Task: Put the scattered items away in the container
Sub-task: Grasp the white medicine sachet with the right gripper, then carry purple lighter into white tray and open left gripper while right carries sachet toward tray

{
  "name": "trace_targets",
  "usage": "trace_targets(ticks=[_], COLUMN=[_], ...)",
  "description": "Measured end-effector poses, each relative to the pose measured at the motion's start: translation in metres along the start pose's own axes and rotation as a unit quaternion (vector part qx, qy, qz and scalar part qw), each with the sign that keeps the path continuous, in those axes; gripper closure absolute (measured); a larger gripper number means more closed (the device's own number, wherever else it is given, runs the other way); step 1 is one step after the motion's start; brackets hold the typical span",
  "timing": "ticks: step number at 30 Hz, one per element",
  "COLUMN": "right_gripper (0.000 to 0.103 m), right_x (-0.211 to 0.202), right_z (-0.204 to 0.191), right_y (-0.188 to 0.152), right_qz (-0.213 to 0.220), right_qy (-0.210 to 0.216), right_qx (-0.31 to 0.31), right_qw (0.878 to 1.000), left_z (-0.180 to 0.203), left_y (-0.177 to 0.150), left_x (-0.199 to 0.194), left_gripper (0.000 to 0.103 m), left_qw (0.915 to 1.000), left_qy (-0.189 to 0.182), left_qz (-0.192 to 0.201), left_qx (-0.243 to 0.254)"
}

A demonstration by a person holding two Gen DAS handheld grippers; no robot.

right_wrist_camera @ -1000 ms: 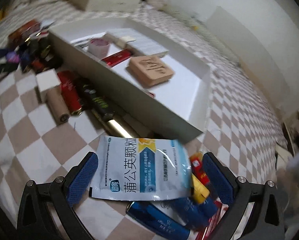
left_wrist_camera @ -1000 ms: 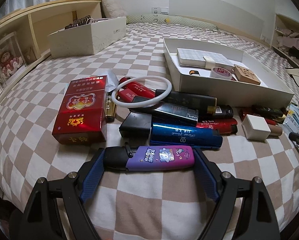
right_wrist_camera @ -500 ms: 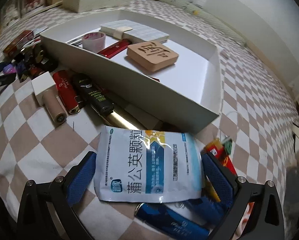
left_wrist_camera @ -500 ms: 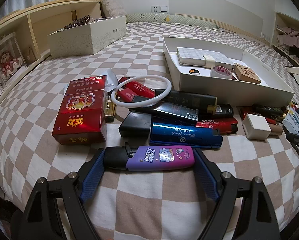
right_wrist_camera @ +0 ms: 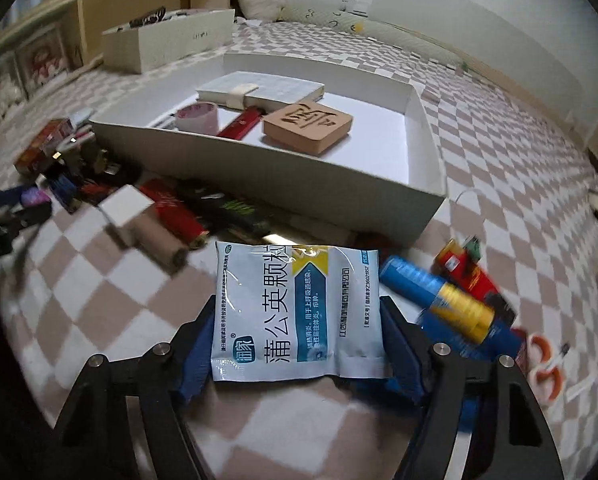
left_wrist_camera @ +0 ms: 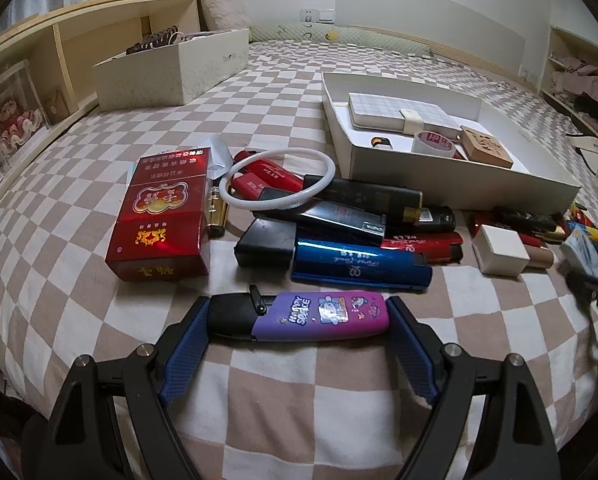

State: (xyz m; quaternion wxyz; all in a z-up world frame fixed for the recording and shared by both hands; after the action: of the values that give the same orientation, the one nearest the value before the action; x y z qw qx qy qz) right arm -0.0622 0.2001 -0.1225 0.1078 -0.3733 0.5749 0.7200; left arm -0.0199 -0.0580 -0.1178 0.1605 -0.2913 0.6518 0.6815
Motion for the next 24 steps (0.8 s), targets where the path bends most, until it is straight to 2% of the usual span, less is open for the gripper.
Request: trace_targets(ticks=[15,24], right_gripper=[0.027,0.027], right_x=[-0.032,-0.031], right_z=[-0.044,-0.053], right_y=[-0.009,-0.002], right_qz=[0.004,0.006], right_qy=[0.037,0.055], right_qx=[0.052,0.057], right_qw=[0.998,0.997], left_z=[0.008,0.028], left_y=[0.0,0.024], left_x=[-0.015,-0.026], left_gripper=[0.018,0.018], left_qw=[0.9995,0.9977], left_qy=[-0.031,-0.059], left_qz=[0.001,0.031], left_qx=[-0.004,0.01])
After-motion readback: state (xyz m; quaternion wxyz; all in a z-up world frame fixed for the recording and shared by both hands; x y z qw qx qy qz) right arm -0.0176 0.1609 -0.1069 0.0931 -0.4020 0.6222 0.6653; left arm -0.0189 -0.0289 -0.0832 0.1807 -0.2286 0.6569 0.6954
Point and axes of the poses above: each gripper's, at about its wrist camera, not at the fingertips, and x roughly the way its jaws point, z to its right, y to its top, the point moved 3 cm from there along x, roughly the way its jaws point, and after that the axes turned 12 degrees about z, right-handed, at the moved point
